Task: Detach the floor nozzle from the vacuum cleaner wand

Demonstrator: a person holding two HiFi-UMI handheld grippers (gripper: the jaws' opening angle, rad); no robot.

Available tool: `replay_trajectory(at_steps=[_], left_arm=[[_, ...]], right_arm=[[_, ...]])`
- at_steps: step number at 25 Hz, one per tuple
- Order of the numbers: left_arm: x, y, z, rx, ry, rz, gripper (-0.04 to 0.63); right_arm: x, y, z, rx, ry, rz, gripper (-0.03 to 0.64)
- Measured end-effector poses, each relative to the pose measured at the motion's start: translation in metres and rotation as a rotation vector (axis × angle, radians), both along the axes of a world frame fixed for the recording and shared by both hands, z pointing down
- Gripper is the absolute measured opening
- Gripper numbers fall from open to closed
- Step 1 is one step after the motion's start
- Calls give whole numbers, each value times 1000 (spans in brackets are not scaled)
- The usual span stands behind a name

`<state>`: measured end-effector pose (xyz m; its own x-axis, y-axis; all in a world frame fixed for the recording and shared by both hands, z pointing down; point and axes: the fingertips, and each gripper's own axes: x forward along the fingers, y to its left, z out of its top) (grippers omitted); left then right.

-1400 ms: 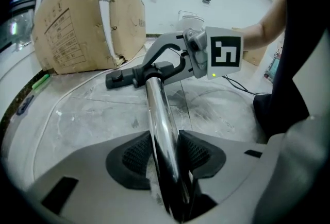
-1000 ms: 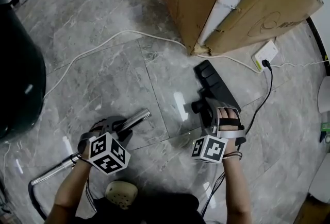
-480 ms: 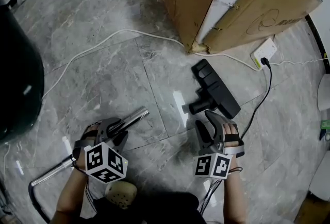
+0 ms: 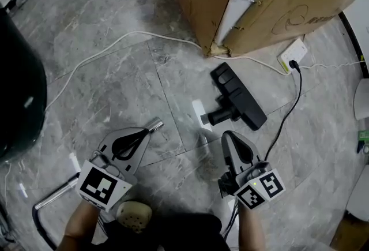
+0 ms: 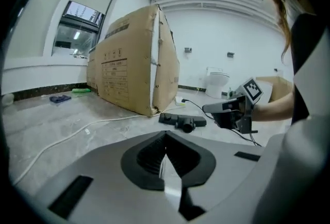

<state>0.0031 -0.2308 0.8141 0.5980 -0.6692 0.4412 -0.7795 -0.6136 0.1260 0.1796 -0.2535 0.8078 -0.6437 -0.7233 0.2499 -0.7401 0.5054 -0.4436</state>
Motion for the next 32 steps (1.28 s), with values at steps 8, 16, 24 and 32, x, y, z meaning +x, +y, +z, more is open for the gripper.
replay_trajectory(at_steps=[8,16,24,32], left_arm=[[-6,6,3,18,90,-51,11],[-3,10,0,22,131,-49,11],[10,19,2,17,157,-20,11],[21,28,9,-56,226,1,11]], right_arm=[[29,3,-6,19,-67,146,14],[27,13,-4,47,28,130,14],[21,18,-10,59,25,103,14],[9,28,-4,51,47,58,14]])
